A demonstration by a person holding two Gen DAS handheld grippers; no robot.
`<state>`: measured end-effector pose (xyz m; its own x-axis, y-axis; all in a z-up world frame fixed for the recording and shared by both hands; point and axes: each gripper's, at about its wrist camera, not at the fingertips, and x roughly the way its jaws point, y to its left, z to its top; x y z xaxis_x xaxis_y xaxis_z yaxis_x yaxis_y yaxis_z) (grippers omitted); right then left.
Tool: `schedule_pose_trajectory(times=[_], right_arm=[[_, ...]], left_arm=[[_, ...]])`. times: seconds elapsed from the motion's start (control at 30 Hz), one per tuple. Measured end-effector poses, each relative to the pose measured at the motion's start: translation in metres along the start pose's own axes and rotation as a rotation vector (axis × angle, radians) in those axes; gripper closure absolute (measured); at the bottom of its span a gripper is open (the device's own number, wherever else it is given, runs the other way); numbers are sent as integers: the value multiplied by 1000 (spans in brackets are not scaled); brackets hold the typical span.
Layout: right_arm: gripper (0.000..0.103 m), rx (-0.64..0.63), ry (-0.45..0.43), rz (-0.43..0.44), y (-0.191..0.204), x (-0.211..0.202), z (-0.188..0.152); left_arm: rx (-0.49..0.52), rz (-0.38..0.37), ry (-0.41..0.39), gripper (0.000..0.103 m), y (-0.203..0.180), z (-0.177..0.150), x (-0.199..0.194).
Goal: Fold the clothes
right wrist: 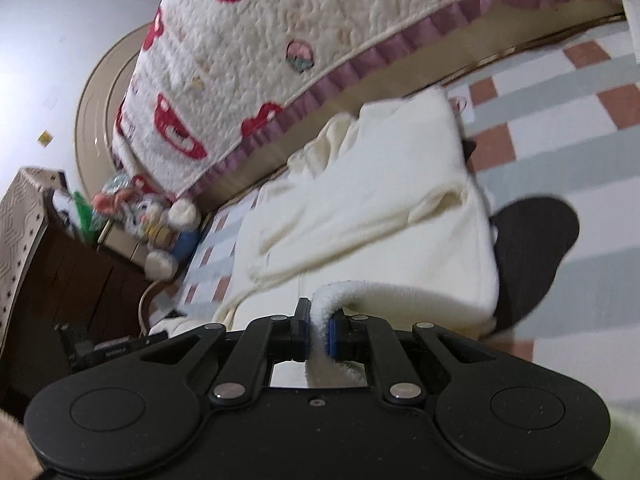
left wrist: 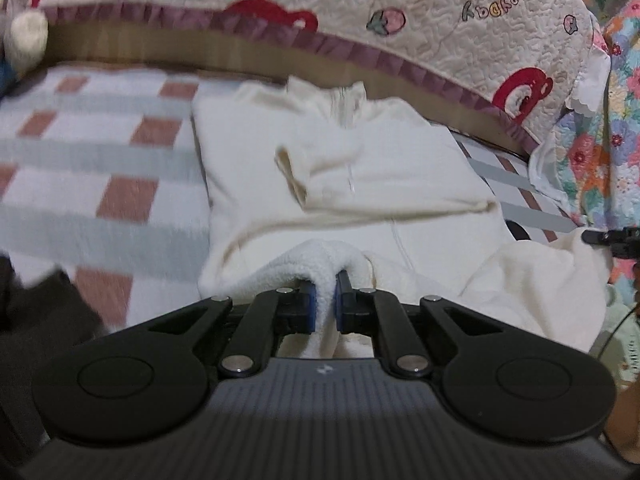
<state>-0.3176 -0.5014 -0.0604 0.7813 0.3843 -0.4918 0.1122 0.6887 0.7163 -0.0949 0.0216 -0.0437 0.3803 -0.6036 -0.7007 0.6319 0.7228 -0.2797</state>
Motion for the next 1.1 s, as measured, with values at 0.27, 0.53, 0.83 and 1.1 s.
schedule_pose_trajectory(times=[0.27, 0.53, 0.83, 1.1], right_arm=[[92, -28, -81, -27, 2, 19, 57], [93, -58, -104, -62, -1, 57, 99], [93, -177, -116, -156, 0, 130, 206], [93, -130, -22, -303, -49, 179, 198]], left_arm=[[63, 111, -129, 95, -1, 35, 16], [43, 183, -130, 95, 7, 62, 54], [6, 271, -163, 95, 41, 142, 113], [-156, 289, -16, 95, 85, 132, 182]])
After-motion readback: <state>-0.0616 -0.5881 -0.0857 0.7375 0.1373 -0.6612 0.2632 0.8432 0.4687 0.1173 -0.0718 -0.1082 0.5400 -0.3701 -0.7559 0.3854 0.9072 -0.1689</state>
